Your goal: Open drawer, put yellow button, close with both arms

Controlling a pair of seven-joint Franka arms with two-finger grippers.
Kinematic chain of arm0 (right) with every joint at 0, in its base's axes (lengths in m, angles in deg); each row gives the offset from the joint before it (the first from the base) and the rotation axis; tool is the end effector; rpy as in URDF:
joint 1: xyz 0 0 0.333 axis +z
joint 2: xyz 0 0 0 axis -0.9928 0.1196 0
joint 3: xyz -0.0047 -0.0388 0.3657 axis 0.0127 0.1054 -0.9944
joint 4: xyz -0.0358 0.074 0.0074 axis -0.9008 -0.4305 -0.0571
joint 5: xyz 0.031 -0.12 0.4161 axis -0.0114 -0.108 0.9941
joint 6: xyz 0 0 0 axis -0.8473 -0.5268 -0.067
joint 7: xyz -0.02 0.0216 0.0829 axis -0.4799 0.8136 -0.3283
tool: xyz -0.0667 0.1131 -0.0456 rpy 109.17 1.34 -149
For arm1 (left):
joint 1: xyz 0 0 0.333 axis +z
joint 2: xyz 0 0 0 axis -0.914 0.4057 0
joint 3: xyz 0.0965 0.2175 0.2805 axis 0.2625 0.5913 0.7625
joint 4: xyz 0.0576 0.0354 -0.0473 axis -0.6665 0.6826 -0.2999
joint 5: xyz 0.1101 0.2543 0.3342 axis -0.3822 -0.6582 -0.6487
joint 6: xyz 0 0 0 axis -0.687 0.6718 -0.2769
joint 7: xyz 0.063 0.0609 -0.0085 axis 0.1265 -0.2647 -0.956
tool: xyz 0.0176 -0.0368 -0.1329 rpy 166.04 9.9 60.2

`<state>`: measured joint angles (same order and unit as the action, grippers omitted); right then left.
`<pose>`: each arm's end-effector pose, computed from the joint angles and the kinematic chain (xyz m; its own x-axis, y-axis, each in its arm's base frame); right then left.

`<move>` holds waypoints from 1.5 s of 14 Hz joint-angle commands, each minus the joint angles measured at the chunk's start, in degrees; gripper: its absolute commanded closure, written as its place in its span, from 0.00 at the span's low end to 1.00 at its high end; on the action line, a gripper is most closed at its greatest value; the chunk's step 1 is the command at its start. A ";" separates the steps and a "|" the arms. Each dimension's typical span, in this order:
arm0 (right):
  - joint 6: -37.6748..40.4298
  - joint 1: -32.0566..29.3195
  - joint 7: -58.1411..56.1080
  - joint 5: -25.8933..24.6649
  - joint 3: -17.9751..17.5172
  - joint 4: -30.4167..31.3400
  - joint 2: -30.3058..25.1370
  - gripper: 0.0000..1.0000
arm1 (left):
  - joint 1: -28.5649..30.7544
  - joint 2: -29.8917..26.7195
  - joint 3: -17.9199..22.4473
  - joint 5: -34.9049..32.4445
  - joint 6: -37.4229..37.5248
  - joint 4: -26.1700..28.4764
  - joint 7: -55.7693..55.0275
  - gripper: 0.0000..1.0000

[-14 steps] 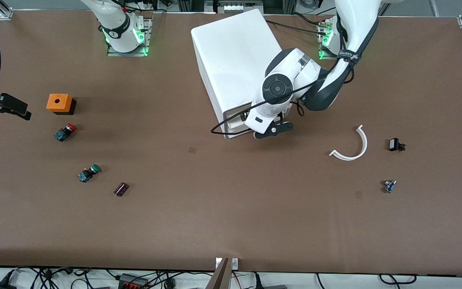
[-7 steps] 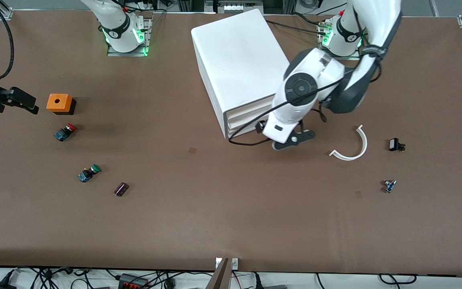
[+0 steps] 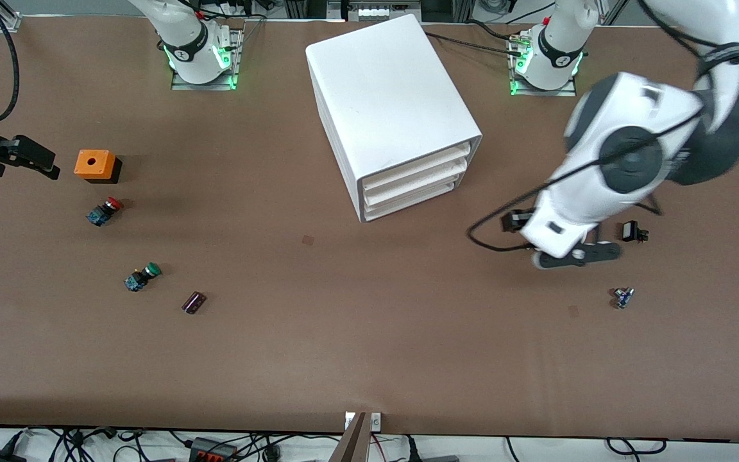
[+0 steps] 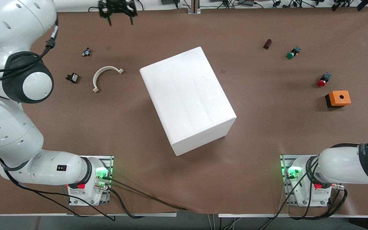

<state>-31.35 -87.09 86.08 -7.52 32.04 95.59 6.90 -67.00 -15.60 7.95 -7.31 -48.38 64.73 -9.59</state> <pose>0.6095 -0.0393 0.5980 0.9992 -0.0352 0.0169 -0.0355 -0.9992 0.0207 0.6991 -0.1904 0.5039 0.9869 0.1085 -0.1198 0.0995 -0.9919 -0.0783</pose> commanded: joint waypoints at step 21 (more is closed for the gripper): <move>2.48 -0.53 -0.31 -0.22 -0.36 1.09 -1.69 0.00 | 0.41 -26.64 18.53 7.95 -5.58 22.34 27.50 0.00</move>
<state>-29.16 -87.07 86.08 -7.57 31.94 95.61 6.27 -66.48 -41.40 26.67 -0.07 -54.60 86.99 16.79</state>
